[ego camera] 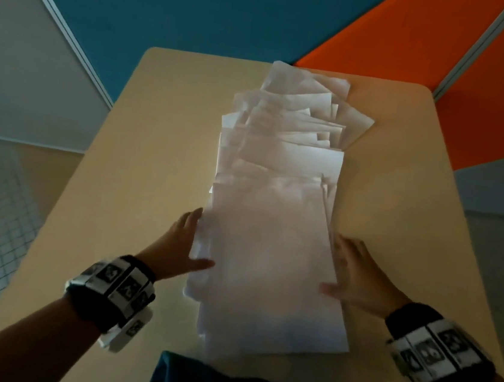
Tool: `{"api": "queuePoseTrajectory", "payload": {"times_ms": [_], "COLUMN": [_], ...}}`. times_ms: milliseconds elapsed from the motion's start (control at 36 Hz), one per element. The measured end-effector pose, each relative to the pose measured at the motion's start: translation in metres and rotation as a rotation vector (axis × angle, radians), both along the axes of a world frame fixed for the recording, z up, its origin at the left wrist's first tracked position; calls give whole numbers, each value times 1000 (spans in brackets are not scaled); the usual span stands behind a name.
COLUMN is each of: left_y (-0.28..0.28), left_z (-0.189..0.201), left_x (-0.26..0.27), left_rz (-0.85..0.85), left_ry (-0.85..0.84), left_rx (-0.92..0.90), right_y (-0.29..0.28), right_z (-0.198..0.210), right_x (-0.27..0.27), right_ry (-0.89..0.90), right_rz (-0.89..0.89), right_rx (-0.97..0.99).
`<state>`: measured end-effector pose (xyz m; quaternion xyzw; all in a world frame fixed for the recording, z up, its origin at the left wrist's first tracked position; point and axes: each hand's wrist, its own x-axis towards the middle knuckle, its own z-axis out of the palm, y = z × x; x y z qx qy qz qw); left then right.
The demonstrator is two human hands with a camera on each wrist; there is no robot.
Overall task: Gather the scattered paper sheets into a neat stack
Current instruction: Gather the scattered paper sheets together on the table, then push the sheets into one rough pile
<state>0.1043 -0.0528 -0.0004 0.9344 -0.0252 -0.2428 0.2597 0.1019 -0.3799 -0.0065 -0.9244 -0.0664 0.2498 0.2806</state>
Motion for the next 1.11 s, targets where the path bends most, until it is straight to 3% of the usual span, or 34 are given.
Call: {"api": "queuePoseTrajectory", "payload": {"times_ms": [56, 250, 417, 500, 611, 778, 917, 1111], "left_y": [-6, -22, -31, -39, -49, -44, -41, -39], "left_z": [0, 2, -4, -11, -12, -6, -11, -18], "left_x": [-17, -26, -66, -76, -63, -44, -43, -16], "left_rz": [-50, -27, -346, -482, -579, -517, -603, -467], "left_ry": [4, 14, -18, -53, -151, -157, -99, -111], "left_rx": [9, 75, 238, 364, 410, 445, 408, 290], "right_y": [4, 25, 18, 24, 36, 44, 48, 48], "right_z": [-7, -2, -3, -17, -21, -21, -18, -21], "right_x": [-19, -28, -64, -71, -59, -44, -43, -11], "right_ry": [8, 6, -56, -226, -290, -393, -448, -480], "right_rz": [54, -74, 460, 525, 530, 477, 618, 565], "right_rx": [-25, -34, -332, -330, -375, -321, -355, -370]}}
